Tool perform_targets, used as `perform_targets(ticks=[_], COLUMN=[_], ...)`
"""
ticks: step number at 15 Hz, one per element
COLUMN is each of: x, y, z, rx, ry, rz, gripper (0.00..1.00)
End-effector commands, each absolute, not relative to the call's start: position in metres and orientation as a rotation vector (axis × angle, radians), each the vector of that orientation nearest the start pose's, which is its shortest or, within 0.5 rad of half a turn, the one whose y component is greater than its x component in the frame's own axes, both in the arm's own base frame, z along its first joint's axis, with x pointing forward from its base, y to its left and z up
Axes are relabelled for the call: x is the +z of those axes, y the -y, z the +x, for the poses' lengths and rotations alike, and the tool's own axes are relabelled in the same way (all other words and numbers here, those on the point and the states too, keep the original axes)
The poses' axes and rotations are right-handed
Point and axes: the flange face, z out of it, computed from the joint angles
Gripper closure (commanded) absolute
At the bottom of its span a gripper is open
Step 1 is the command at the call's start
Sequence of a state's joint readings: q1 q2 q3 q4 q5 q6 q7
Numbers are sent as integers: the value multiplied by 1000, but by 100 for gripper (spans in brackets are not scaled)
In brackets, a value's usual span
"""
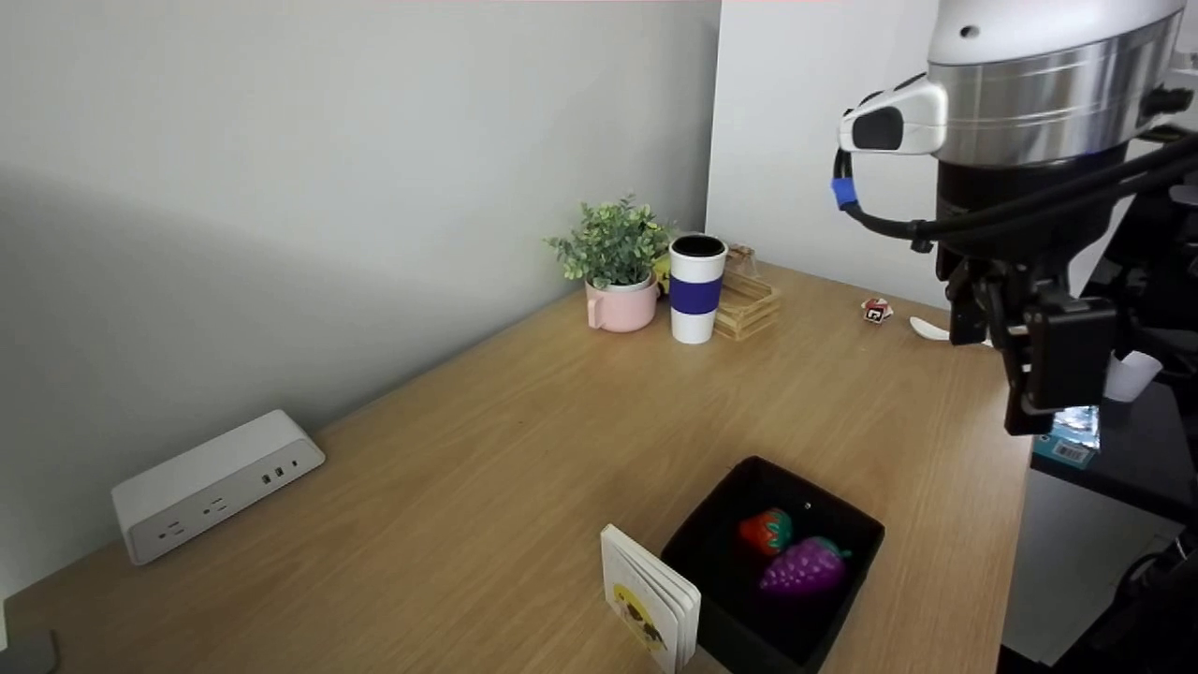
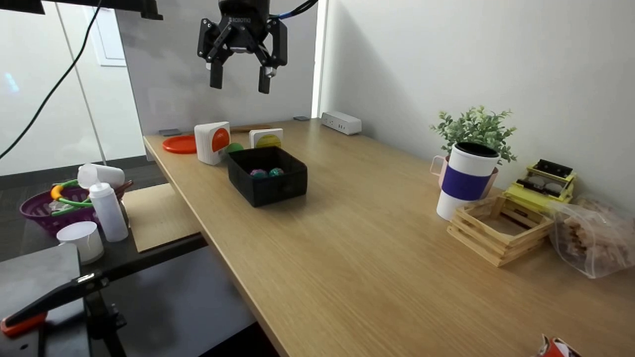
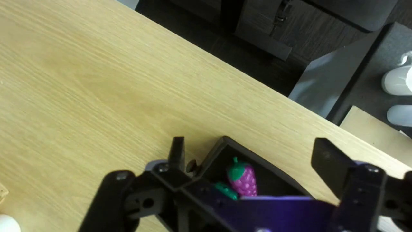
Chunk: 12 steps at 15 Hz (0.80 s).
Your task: Remove the strawberry and grapes from the black box
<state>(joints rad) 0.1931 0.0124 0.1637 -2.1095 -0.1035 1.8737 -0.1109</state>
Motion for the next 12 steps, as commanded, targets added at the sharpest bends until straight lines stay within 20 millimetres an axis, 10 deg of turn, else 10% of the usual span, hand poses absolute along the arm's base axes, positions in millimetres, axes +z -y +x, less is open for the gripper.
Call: perform_targets(ticks=[1,12], x=[390,356], y=[-172,-162], z=[489,521], rx=[368,278], ry=[809,826], rz=[-3127,-3083], gripper=[0,0])
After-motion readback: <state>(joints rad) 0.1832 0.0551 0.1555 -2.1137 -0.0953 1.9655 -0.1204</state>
